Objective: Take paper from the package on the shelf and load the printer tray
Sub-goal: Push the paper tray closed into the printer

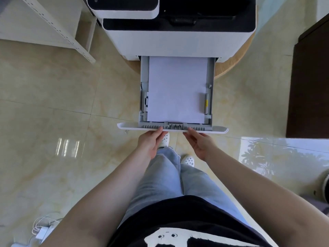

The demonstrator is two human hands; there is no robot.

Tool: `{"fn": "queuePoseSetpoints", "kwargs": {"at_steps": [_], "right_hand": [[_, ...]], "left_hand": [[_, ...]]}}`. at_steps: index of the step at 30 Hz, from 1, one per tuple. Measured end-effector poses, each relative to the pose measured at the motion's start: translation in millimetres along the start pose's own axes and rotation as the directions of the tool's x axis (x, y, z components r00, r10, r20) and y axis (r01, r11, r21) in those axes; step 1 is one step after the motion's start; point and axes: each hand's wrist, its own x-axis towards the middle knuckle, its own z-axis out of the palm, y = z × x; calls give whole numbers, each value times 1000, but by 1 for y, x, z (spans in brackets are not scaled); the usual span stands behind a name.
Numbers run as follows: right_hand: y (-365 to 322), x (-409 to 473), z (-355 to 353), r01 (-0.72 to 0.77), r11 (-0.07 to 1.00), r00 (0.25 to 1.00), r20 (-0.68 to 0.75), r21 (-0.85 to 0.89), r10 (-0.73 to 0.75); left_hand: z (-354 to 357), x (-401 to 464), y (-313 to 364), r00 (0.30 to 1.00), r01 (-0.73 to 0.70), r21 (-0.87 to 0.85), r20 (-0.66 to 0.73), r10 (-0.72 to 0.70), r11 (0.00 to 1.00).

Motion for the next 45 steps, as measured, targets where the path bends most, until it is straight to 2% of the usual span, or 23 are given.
{"fn": "queuePoseSetpoints", "kwargs": {"at_steps": [4,11,19,26,33,38,42,45], "right_hand": [[5,3,-3,19,999,999,31,27,-20],[10,11,-1,93,996,996,-2,16,-93],[17,12,-8,108,991,994,13,82,-110],[11,13,-9,143,983,983,100,119,-155],[-31,22,34,214,967,951,197,141,-239],[-52,31,57,235,959,948,180,158,-262],[-61,33,64,257,959,944,179,123,-276],[-65,34,69,282,956,940,175,81,-292]], "left_hand": [[-6,4,1,999,-46,12,12,46,999],[-7,15,0,997,-73,66,11,73,995],[-15,20,0,993,-37,20,113,34,999],[-10,20,4,977,-32,14,212,29,999],[29,38,45,950,-111,-41,288,118,993],[49,50,63,940,-168,1,301,160,986],[58,52,66,939,-206,-26,277,205,978],[65,53,66,930,-274,21,261,260,961]]}}
